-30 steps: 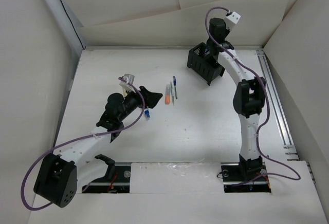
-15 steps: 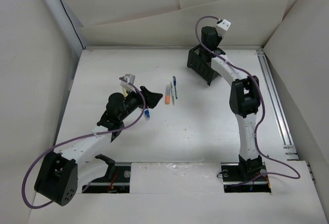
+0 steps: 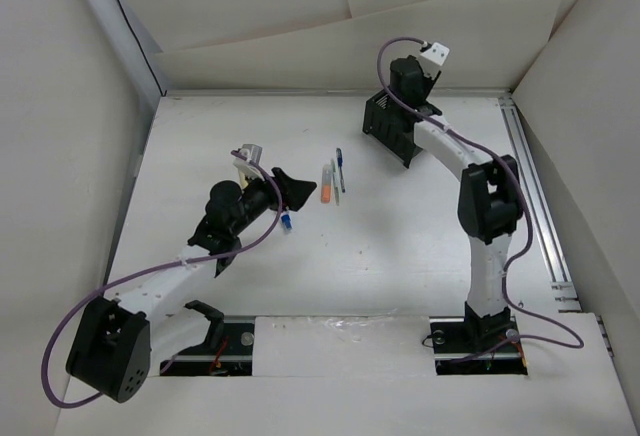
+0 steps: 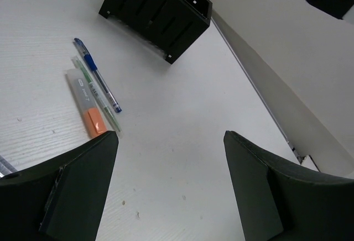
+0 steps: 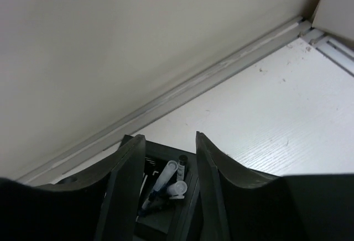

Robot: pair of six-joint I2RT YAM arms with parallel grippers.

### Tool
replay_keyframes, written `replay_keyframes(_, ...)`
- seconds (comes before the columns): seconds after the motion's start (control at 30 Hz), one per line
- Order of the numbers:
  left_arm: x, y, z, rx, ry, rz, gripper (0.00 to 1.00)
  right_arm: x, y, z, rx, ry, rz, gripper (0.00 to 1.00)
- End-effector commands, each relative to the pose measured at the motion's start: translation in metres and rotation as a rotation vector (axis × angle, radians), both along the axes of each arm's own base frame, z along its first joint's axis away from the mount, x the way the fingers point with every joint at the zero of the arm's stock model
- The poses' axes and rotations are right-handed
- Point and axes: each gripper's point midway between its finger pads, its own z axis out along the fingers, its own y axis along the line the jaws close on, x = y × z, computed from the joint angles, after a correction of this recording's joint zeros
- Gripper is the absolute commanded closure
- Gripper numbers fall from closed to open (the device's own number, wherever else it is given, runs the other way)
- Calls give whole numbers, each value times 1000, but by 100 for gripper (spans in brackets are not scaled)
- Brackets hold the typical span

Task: Sort the stationery into containers
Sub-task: Place the pen in the storage box, then pick up the pen from the center of the board.

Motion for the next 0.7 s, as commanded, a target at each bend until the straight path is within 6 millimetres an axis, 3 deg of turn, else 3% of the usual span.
replay_keyframes(0.0,-1,-2,34,-42,-102,-11,26,-21,18,73,51,-152,50,52)
replay_keyframes(0.03,-1,-2,34,-42,-102,-11,26,-27,16,68,45,-136,50,52)
replay_keyframes(0.07,-2,-1,38,-46,-111,-11,26,-37,21,81,53,-154,65,52)
replay_keyframes(0.13,-3,-1,41,-50,-120,-11,26,-45,39,79,60,-134,167,63)
replay_keyframes(0.17,-3,-1,41,-50,-120,-11,26,-57,48,72,55,-98,223,70)
replay_keyframes(0.2,-3,-1,41,-50,-120,-11,26,-60,55,65,55,-73,271,89)
replay_keyframes(0.23,-5,0,45,-55,-129,-11,26,-68,86,56,67,-38,408,97)
replay_keyframes(0.27,-5,0,40,-51,-121,-11,26,-77,97,34,60,22,463,100)
replay_keyframes(0.37,-7,1,44,-62,-123,-11,26,-100,141,3,58,103,602,100)
replay_keyframes(0.4,-7,1,44,-62,-123,-11,26,-108,148,-17,45,150,617,100)
replay_keyframes(0.47,-7,1,44,-62,-123,-11,26,-119,171,-37,41,205,690,100)
replay_keyframes(0.5,-7,1,44,-62,-123,-11,26,-117,173,-42,38,220,689,100)
replay_keyframes(0.53,-7,1,44,-62,-123,-11,26,-118,180,-63,22,274,697,99)
replay_keyframes(0.63,-7,1,44,-62,-123,-11,26,-110,188,-90,13,367,695,86)
replay_keyframes(0.67,-7,1,44,-62,-123,-11,26,-107,190,-96,8,386,693,76)
